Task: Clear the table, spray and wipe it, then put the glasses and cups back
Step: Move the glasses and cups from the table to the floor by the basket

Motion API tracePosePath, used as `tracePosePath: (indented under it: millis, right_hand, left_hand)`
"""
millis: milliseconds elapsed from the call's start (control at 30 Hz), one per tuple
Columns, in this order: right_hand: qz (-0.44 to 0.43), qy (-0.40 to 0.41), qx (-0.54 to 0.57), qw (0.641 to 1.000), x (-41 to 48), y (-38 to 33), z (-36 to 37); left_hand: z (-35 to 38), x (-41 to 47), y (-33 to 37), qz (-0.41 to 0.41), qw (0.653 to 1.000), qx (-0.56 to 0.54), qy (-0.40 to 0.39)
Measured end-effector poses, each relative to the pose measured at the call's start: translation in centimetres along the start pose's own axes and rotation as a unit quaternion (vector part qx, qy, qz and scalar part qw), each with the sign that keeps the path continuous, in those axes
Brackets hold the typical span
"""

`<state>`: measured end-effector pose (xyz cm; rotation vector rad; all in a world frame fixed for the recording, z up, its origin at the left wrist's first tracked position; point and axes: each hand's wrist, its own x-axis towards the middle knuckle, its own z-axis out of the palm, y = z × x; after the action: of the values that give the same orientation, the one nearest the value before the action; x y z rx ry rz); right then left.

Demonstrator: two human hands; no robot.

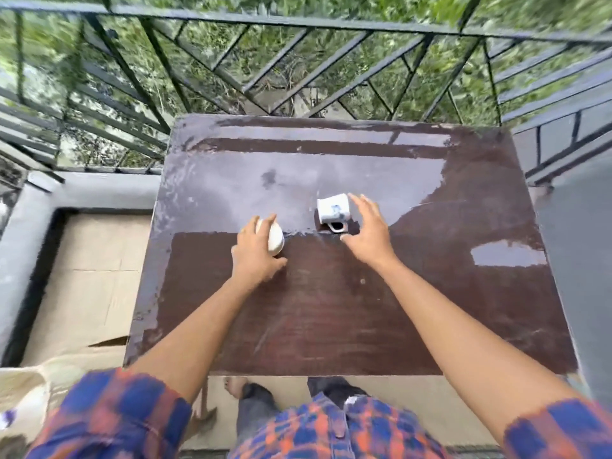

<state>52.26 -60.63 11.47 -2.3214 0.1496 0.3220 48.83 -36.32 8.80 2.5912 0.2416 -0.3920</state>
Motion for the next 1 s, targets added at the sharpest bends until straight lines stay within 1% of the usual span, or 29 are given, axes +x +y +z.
tracePosePath:
  millis: [67,167,267,367,467,533,600,667,733,767,833,900,1000]
  right_hand:
    - [-0.008,-0.036,-0.026,0.999,1.4,-0.1,-0.1]
    - [-0.036,-0.080,-0.073,0.993,3.2,0.2,0.3]
    - [-0.054,-0.088,-0.087,0.991,4.7,0.0,0.7]
    - [-0.052,-0.087,-0.102,0.990,5.0,-1.6,1.5]
    - [-0.084,-0.144,-0.125,0.978,3.7,-4.9,4.6]
    - [-0.112,-0.176,-0.113,0.971,2.1,-7.7,7.7]
    - [-0.159,-0.210,-0.084,0.961,-0.4,-11.1,11.9]
    - [-0.201,-0.261,-0.059,0.942,-3.3,-14.7,16.1]
    - [-0.246,-0.309,-0.062,0.917,-6.4,-17.8,20.0]
    - [-0.271,-0.332,-0.069,0.901,-7.9,-19.2,21.9]
    - [-0.319,-0.370,-0.088,0.868,-10.5,-21.3,25.3]
    - [-0.354,-0.405,-0.118,0.835,-12.9,-22.8,28.6]
    - [-0.383,-0.450,-0.210,0.779,-15.9,-24.6,33.1]
  left_hand:
    - [0.2,0.2,0.0,-0.015,0.999,-0.024,0.034]
    - [0.2,-0.6,-0.8,-0.043,0.991,-0.093,0.083]
    - [-0.7,-2.8,-2.0,-0.052,0.974,-0.179,0.131]
    - [-2.2,-6.3,-4.4,-0.084,0.947,-0.246,0.190]
    - [-3.4,-11.1,-8.2,-0.151,0.908,-0.301,0.248]
    - [-3.5,-14.8,-10.9,-0.216,0.867,-0.353,0.278]
    - [-3.0,-19.3,-13.9,-0.291,0.817,-0.394,0.304]
    - [-2.2,-23.6,-16.5,-0.347,0.779,-0.405,0.329]
    - [-1.3,-27.3,-18.6,-0.390,0.755,-0.401,0.342]
    - [-0.7,-28.9,-19.7,-0.416,0.745,-0.399,0.336]
    - [0.5,-31.2,-21.3,-0.439,0.727,-0.403,0.340]
    - [1.8,-32.8,-22.7,-0.457,0.718,-0.398,0.343]
    - [3.1,-33.9,-24.3,-0.496,0.700,-0.399,0.323]
